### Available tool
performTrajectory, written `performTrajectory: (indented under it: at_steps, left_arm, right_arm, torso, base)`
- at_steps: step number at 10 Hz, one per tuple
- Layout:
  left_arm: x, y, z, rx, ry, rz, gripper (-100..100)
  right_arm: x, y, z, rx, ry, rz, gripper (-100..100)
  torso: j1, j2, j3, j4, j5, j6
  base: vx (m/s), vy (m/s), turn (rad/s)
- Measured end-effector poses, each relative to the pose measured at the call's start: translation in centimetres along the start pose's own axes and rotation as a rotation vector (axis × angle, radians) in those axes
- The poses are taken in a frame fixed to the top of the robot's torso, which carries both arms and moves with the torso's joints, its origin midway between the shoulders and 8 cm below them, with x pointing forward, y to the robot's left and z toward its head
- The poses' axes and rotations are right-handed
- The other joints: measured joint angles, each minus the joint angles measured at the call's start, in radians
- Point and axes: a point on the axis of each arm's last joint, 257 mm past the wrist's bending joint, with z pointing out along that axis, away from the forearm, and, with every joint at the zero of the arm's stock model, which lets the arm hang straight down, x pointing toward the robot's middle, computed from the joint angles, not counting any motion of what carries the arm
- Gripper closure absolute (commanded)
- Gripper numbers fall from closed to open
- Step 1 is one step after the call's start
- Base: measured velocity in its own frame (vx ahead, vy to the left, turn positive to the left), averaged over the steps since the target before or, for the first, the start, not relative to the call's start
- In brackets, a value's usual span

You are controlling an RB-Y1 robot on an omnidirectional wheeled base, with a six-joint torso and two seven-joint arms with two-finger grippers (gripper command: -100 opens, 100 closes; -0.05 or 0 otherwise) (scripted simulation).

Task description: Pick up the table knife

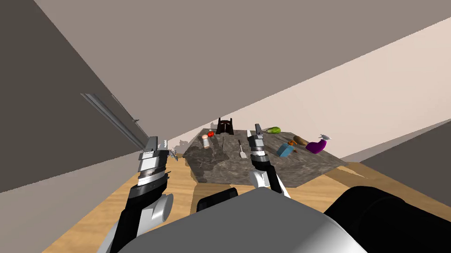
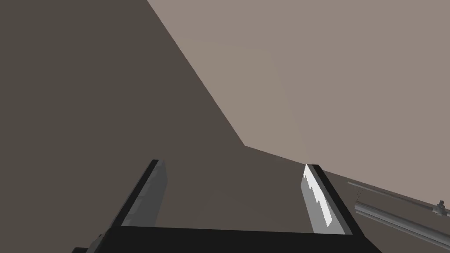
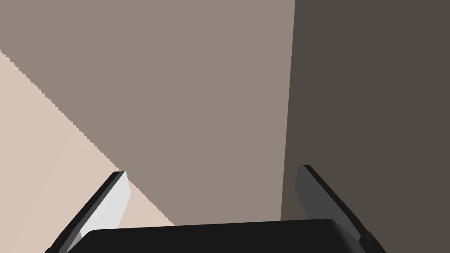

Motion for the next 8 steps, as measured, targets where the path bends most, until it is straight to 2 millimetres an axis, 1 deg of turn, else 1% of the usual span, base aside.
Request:
performTrajectory:
  at_steps: [1,3,5,7,8]
  left_arm:
    - [0.0,0.0,0.0,0.0,0.0,0.0,0]
    - [0.0,0.0,0.0,0.0,0.0,0.0,0]
    - [0.0,0.0,0.0,0.0,0.0,0.0,0]
    - [0.0,0.0,0.0,0.0,0.0,0.0,0]
    - [0.0,0.0,0.0,0.0,0.0,0.0,0]
  right_arm:
    - [0.4,-0.7,-0.1,0.019,0.022,-0.014,-100]
    - [0.5,-2.9,-0.7,0.076,0.067,-0.048,-100]
    - [0.2,-5.7,-1.3,0.149,0.108,-0.09,-100]
    - [-0.1,-7.1,-2.0,0.199,0.129,-0.115,-100]
    - [-0.2,-8.8,-2.4,0.238,0.145,-0.138,-100]
  torso:
    - [0.001,0.0,0.0,0.0,0.0,0.0]
    - [0.003,0.001,0.001,0.0,0.001,0.0]
    - [0.005,0.002,0.001,0.0,0.001,0.0]
    - [0.003,0.002,0.001,0.0,0.001,0.0]
    - [0.003,0.002,0.001,0.0,0.001,0.0]
  base:
    - [-0.016,0.056,0.141]
    - [-0.021,0.059,0.109]
    - [-0.027,0.064,0.094]
    - [-0.029,0.05,0.144]
    - [-0.025,0.048,0.065]
